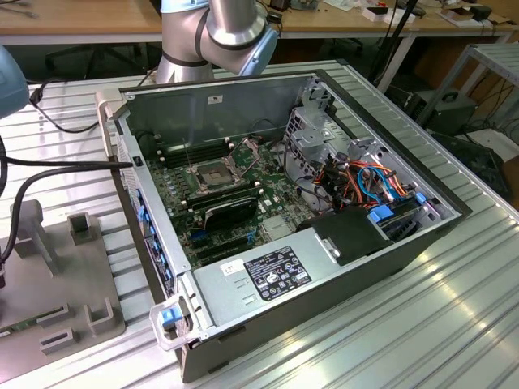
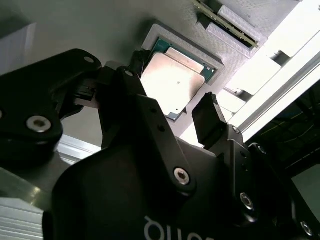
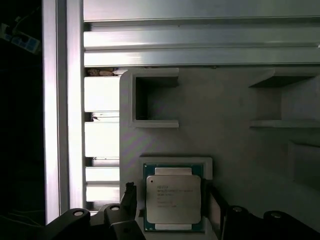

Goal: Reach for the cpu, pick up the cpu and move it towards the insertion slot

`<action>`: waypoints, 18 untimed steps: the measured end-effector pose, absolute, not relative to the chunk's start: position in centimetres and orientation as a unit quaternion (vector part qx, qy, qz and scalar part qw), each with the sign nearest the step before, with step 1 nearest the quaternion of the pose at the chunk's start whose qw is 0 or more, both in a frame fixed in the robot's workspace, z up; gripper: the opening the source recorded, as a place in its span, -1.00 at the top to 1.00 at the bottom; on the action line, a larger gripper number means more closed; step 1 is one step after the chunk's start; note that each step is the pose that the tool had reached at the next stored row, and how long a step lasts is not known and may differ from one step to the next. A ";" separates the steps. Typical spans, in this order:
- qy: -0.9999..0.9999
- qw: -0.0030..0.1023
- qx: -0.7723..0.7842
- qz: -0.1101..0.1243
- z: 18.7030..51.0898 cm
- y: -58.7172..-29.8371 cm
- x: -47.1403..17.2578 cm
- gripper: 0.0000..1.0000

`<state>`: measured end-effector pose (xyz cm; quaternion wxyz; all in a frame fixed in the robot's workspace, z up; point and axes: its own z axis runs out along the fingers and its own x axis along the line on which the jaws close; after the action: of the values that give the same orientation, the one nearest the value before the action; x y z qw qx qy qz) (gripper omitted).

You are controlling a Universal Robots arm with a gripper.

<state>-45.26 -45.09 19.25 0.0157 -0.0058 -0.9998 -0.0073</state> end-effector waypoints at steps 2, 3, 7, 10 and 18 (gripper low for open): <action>-1.000 0.016 -0.007 -0.007 19.2 -45.1 -45.3 -0.33; -1.000 0.015 -0.008 -0.007 19.1 -45.1 -45.3 -0.33; -1.000 0.015 -0.012 -0.007 18.9 -44.9 -45.3 -0.33; -1.000 0.015 -0.013 -0.006 18.9 -44.8 -45.2 -0.33; -1.000 0.015 -0.013 -0.005 18.7 -44.8 -45.1 -0.33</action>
<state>-45.10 -44.78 18.69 0.0149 -0.0129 -0.9998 -0.0048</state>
